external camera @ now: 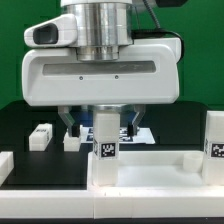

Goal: Assemble desk

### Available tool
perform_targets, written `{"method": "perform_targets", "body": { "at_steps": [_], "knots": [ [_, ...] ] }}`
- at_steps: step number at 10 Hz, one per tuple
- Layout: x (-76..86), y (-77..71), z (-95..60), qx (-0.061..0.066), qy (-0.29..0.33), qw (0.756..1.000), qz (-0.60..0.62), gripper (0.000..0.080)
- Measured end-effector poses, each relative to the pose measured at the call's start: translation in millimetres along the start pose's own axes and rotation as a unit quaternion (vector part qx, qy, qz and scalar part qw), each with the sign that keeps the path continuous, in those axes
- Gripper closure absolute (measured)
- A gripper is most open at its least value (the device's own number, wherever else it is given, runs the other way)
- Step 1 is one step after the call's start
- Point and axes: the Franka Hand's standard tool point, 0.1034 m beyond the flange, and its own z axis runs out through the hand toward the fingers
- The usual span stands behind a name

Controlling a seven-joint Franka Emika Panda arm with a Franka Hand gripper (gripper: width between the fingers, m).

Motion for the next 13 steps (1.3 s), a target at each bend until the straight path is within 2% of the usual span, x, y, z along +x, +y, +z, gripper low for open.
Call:
{"method": "perform_targets", "body": {
  "at_steps": [1,2,3,4,5,7,8,10,13],
  "knots": [
    [-0.3,-0.4,0.8,0.001,0.0,1.0,0.019,0.0236],
    [-0.5,-1.1,1.1,0.002,-0.001,0.998,0.065,0.0372],
    [-0.4,-1.2,1.2,0.002,-0.001,0.996,0.089,0.0372],
    [0.0,-0.3,1.0,0.001,0.0,0.992,0.125,0.0512],
    [0.0,-0.2,0.9,0.001,0.0,0.99,0.142,0.0512],
    [0.0,0.8,1.0,-0.001,0.0,0.963,0.269,0.0512],
    [-0.1,1.8,1.2,0.003,-0.001,0.941,0.339,0.0512],
    [-0.6,5.0,2.7,0.014,-0.004,0.879,0.476,0.0512],
    [-1.7,9.2,3.5,0.037,-0.022,0.743,0.668,0.0512]
  ]
}}
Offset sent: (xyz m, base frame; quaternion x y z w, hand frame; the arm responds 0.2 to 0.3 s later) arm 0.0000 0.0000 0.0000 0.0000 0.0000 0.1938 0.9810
